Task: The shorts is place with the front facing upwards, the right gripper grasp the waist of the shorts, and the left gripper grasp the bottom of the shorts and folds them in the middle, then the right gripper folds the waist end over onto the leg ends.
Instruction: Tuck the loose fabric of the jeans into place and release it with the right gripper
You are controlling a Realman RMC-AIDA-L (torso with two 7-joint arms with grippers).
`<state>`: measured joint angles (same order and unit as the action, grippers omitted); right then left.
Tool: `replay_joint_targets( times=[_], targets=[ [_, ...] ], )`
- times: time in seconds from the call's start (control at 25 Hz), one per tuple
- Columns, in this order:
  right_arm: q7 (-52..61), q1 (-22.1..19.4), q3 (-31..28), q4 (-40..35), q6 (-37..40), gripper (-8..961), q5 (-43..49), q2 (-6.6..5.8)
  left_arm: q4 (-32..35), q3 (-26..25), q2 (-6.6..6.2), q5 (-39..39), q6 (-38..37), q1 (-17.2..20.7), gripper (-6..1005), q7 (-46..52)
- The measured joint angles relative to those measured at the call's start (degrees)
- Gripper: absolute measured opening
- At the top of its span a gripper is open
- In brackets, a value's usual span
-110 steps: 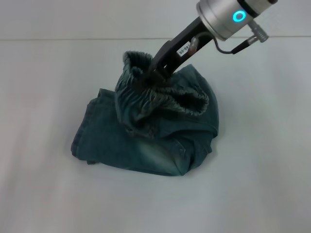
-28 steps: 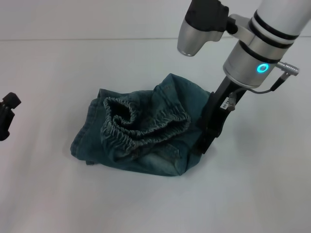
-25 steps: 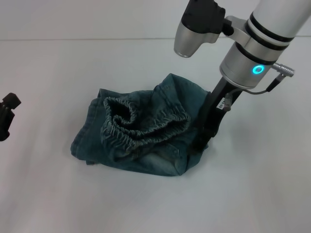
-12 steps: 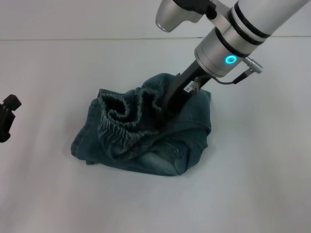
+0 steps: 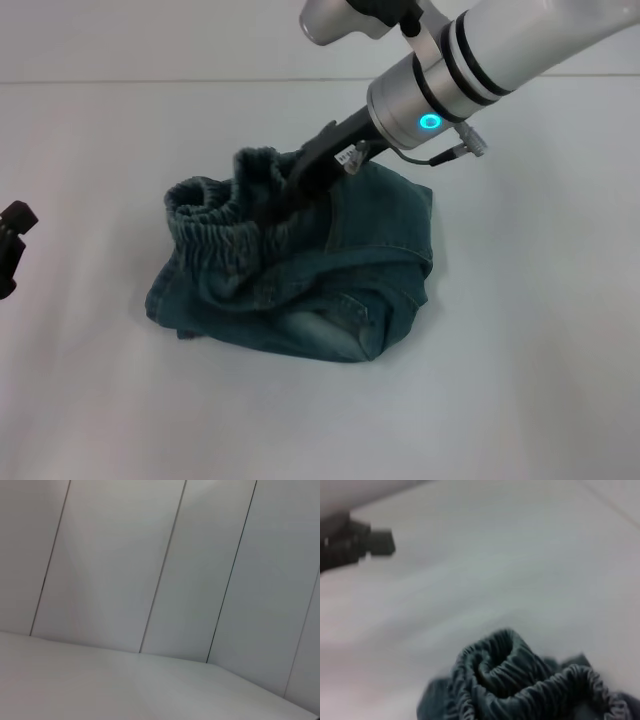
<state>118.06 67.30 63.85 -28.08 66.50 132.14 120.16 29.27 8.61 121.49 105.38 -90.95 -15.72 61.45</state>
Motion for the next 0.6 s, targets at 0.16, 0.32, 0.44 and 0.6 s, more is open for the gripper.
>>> replay_joint_targets(
  times=[0.16,0.32,0.44,0.6],
  targets=[
    [-4.16,-0.21,0.0,2.19,-1.98,856,-6.47,0.0,0.0,0.0,0.09,-0.11,0.0,0.24,0,-0.08],
    [-7.87,-1.5,-0.06,3.51,-3.81,856,-12.73,-0.02,0.0,-0.09,0.15,-0.35,-0.01,0.67,0,-0.1],
    [-9.1,-3.69,-0.5,2.58,-4.52,856,-16.62,-0.25,0.04,-0.39,0.15,-0.48,-0.02,0.95,0,-0.12],
    [-11.91,-9.91,-0.83,-2.57,-3.59,856,-24.78,-0.56,0.04,-0.79,0.15,-0.52,-0.01,1.18,0,-0.57]
  ],
)
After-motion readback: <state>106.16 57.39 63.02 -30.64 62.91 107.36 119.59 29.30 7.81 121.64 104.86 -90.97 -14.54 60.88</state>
